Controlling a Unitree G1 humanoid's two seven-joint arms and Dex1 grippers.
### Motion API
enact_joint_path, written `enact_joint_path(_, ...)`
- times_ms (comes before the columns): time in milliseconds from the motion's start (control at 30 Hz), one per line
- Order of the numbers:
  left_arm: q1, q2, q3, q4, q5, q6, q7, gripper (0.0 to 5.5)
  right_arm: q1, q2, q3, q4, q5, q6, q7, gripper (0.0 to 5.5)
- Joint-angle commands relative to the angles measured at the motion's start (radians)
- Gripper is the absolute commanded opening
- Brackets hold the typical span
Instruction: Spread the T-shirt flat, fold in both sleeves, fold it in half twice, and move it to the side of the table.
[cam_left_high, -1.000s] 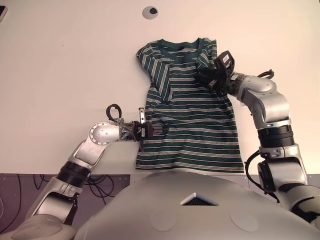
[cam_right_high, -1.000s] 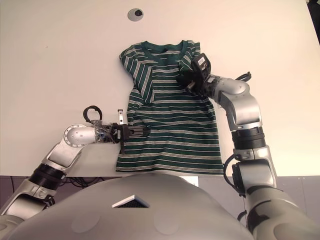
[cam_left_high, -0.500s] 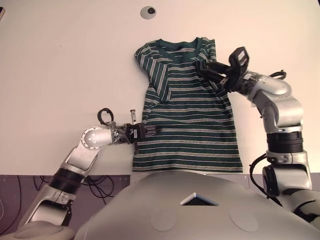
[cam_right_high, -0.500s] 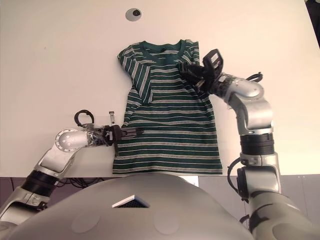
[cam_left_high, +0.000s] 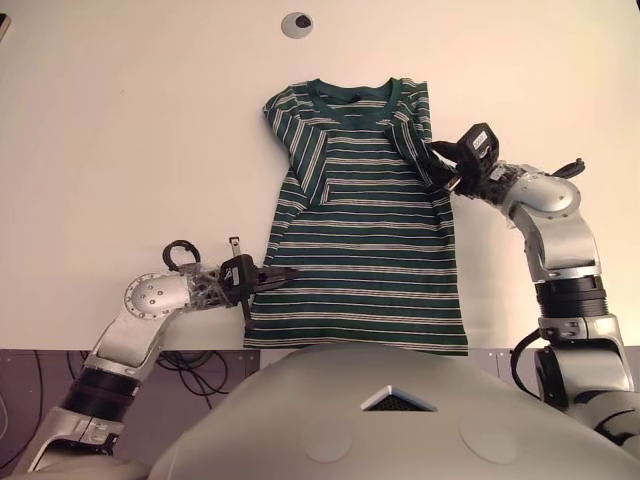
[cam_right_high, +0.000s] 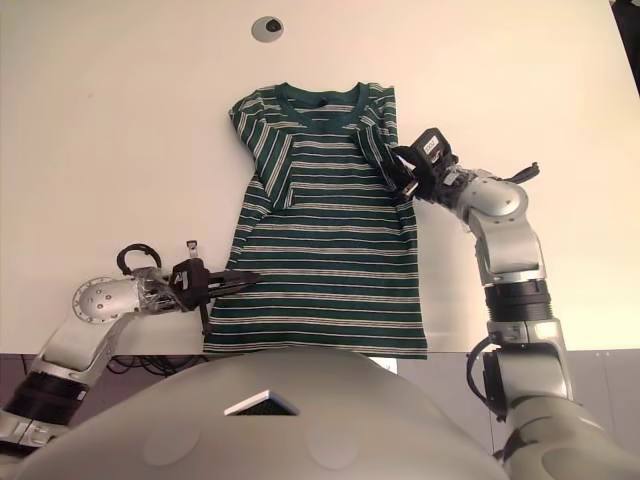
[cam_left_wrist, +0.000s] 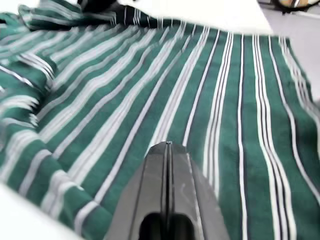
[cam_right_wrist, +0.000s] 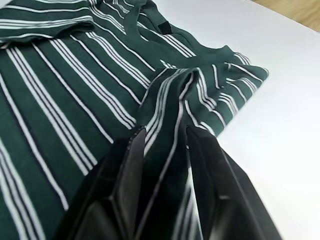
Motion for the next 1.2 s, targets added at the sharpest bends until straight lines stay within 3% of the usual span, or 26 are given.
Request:
enact_joint_path(33,-0.014,-0.016,0.022,-0.004,0.002,0.018,0.005,0.00,0.034,-0.040,0.040,-0.012,-0.031,-0.012,0.039,1.47)
enact_joint_path(767,-0.024,-0.063,0.029,0.016,0.045,0.033,-0.005,0.00,0.091,-0.033,0.085,-0.160,0.035,0.055,0.098,1.47)
enact_joint_path(1200,-0.114,-0.133,0.117,0.019,0.001,0.088,0.067,0.00,0.146,-0.063,-0.009,-0.188,0.060,0.052,0.076,1.47)
